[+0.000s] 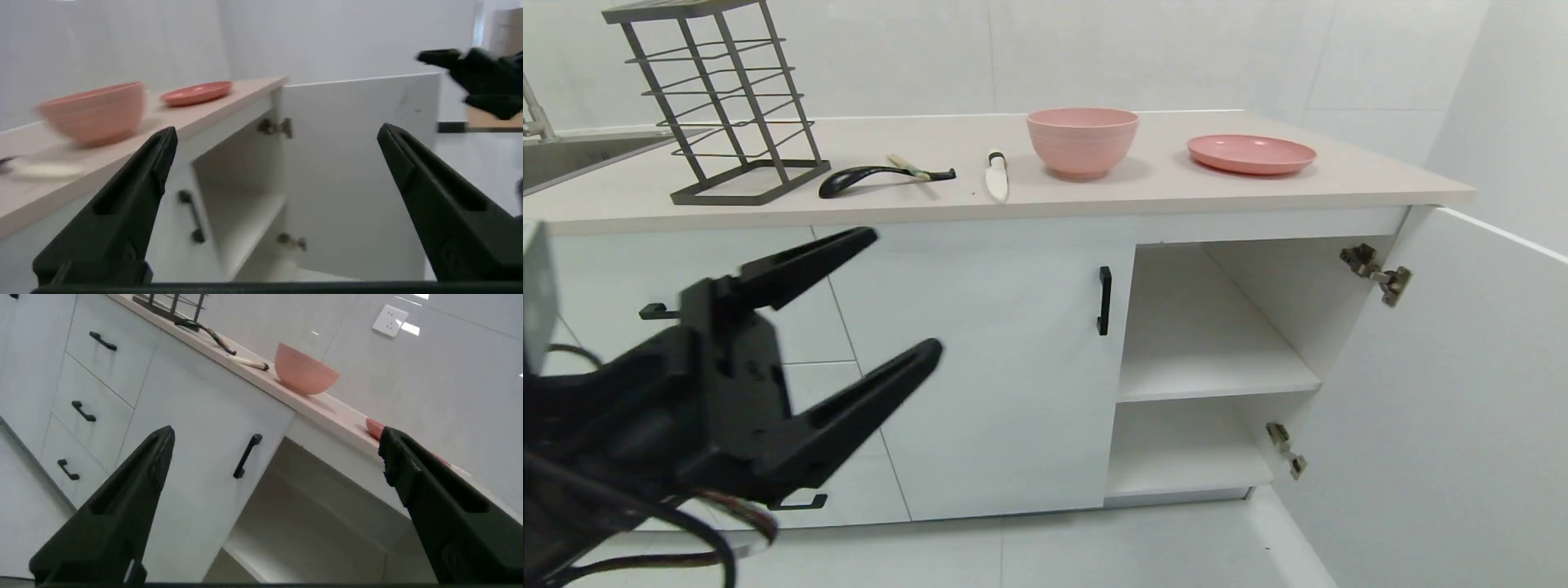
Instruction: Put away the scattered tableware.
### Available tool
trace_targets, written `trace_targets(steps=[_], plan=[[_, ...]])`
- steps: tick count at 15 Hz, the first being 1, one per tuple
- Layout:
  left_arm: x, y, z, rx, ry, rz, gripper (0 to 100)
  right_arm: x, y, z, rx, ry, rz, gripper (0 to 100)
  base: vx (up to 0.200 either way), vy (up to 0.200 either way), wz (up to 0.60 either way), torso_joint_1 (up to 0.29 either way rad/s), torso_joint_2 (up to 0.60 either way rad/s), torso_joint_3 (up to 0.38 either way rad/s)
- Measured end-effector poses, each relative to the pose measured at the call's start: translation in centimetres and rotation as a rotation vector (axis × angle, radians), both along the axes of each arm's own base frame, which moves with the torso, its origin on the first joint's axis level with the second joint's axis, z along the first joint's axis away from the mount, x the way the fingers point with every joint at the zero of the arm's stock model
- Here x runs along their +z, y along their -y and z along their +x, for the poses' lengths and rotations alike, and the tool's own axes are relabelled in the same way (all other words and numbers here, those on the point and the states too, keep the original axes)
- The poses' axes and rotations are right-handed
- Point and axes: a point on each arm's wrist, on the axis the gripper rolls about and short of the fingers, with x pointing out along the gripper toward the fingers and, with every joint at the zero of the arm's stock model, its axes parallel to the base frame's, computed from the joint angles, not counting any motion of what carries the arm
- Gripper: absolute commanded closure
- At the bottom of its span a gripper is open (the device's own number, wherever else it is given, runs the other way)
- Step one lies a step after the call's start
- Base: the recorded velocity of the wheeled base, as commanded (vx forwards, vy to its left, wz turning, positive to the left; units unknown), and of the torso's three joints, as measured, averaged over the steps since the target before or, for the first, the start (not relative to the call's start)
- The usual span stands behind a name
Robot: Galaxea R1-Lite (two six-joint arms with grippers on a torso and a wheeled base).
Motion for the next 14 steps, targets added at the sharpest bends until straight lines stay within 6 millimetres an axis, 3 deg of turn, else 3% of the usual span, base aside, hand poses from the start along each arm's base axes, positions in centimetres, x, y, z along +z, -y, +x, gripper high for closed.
trace_targets(steps=[3,6,8,10,14], plan=[[0.1,-5.2,-3.9,0.214,0.082,-0.033,0,-1.4,-0.2,-2.7,0.002,-0.031,0.001,0,0.000,0.000,0.00,0.000,0.00,0.000],[-0.6,-8.0,-8.8,0.391,0.134,-0.034,0,-3.1,-0.3,-5.5,0.013,-0.043,-0.003,0,0.000,0.000,0.00,0.000,0.00,0.000],[-2.3,-8.7,-11.8,0.490,0.099,0.003,0,-4.2,-0.5,-7.0,0.025,-0.036,-0.020,0,0.000,0.000,0.00,0.000,0.00,0.000],[-5.5,-8.9,-14.0,0.586,-0.010,0.108,0,-4.4,-0.5,-7.8,0.021,0.028,-0.029,0,0.000,0.000,0.00,0.000,0.00,0.000],[-9.2,-9.0,-15.7,0.810,0.071,0.245,0,-5.6,-0.5,-7.9,0.013,-0.007,-0.026,0,0.000,0.000,0.00,0.000,0.00,0.000]])
